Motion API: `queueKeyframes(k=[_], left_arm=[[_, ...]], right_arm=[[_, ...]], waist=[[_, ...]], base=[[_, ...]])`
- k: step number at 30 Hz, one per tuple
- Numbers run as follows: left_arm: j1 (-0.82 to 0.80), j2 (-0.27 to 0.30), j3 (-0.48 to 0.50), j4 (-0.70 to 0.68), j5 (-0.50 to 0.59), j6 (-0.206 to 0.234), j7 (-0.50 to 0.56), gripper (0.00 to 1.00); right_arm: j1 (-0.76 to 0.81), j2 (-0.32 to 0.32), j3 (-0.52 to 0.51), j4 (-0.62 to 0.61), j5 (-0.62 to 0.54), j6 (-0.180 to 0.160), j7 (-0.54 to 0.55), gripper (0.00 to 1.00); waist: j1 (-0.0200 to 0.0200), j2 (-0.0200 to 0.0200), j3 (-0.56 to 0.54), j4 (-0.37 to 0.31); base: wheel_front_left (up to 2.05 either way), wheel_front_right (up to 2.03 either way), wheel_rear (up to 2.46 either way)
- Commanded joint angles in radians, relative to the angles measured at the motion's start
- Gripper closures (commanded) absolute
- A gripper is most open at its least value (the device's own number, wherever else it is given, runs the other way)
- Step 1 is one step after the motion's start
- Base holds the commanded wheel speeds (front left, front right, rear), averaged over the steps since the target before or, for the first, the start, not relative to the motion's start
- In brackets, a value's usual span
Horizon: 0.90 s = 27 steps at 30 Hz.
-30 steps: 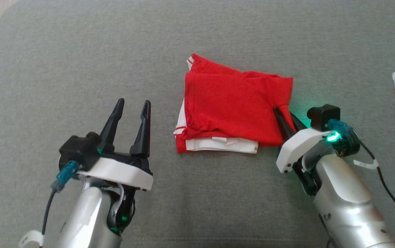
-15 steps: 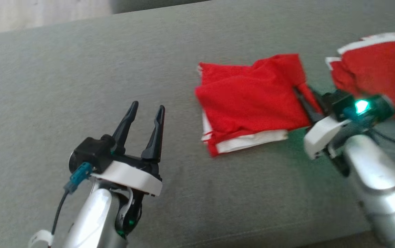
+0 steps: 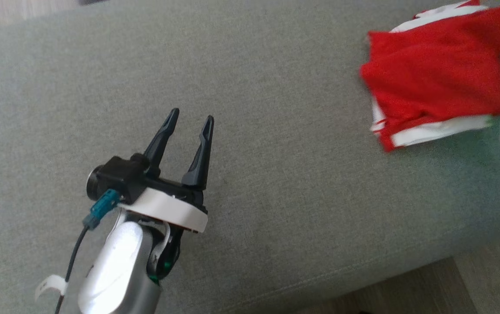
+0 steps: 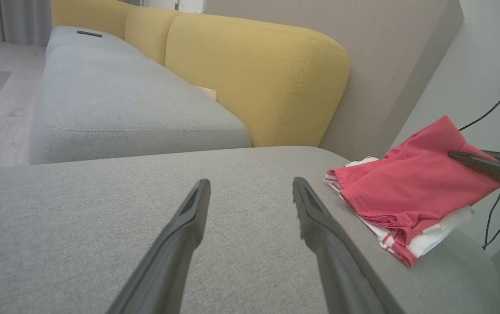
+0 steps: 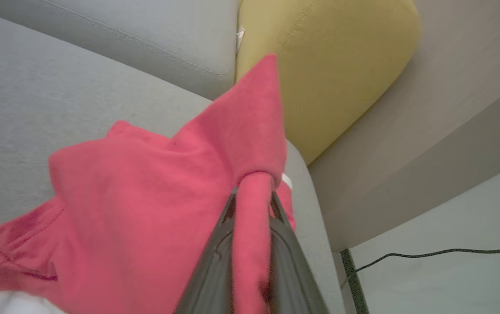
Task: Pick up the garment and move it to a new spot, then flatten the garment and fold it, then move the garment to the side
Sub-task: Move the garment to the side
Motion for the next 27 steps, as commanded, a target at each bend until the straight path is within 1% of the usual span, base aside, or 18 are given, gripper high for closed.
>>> queueKeyframes(k=[1, 4, 12, 13, 15, 22, 27], left_arm=[[-0.046, 0.007, 0.028, -0.027, 0.01, -0.006, -0.008, 0.0], [-0.059, 0.007, 0.029, -0.024, 0.011, -0.011, -0.008, 0.0], [-0.071, 0.007, 0.038, -0.024, 0.013, -0.017, -0.008, 0.0], [-0.071, 0.007, 0.04, -0.023, 0.014, -0.017, -0.008, 0.0], [-0.071, 0.007, 0.043, -0.023, 0.016, -0.019, -0.008, 0.0], [-0.064, 0.007, 0.05, -0.015, 0.006, -0.023, -0.008, 0.0], [-0.044, 0.007, 0.053, -0.016, -0.004, -0.019, -0.008, 0.0]], right_arm=[[-0.035, -0.049, -0.024, -0.002, -0.017, -0.001, -0.003, 1.0], [-0.05, -0.063, -0.068, 0.04, -0.047, -0.001, -0.008, 1.0], [-0.051, -0.041, -0.135, 0.11, -0.068, -0.001, -0.023, 1.0], [-0.052, -0.036, -0.145, 0.119, -0.07, -0.001, -0.024, 0.74], [-0.052, -0.027, -0.161, 0.13, -0.078, -0.001, -0.028, 0.0], [-0.047, 0.006, -0.206, 0.12, -0.122, -0.001, -0.066, 0.0], [-0.029, 0.065, -0.224, 0.065, -0.12, -0.001, -0.095, 0.0]], waist=[[0.0, 0.0, 0.028, 0.003], [0.0, 0.0, 0.047, 0.014], [0.0, 0.0, 0.077, 0.026], [0.0, 0.0, 0.079, 0.026], [0.0, 0.0, 0.082, 0.027], [0.0, 0.0, 0.051, 0.03], [0.0, 0.0, -0.001, 0.035]], base=[[0.0, 0.0, 0.0], [0.0, 0.0, 0.0], [0.0, 0.0, 0.0], [0.0, 0.0, 0.0], [0.0, 0.0, 0.0], [0.0, 0.0, 0.0], [0.0, 0.0, 0.0]])
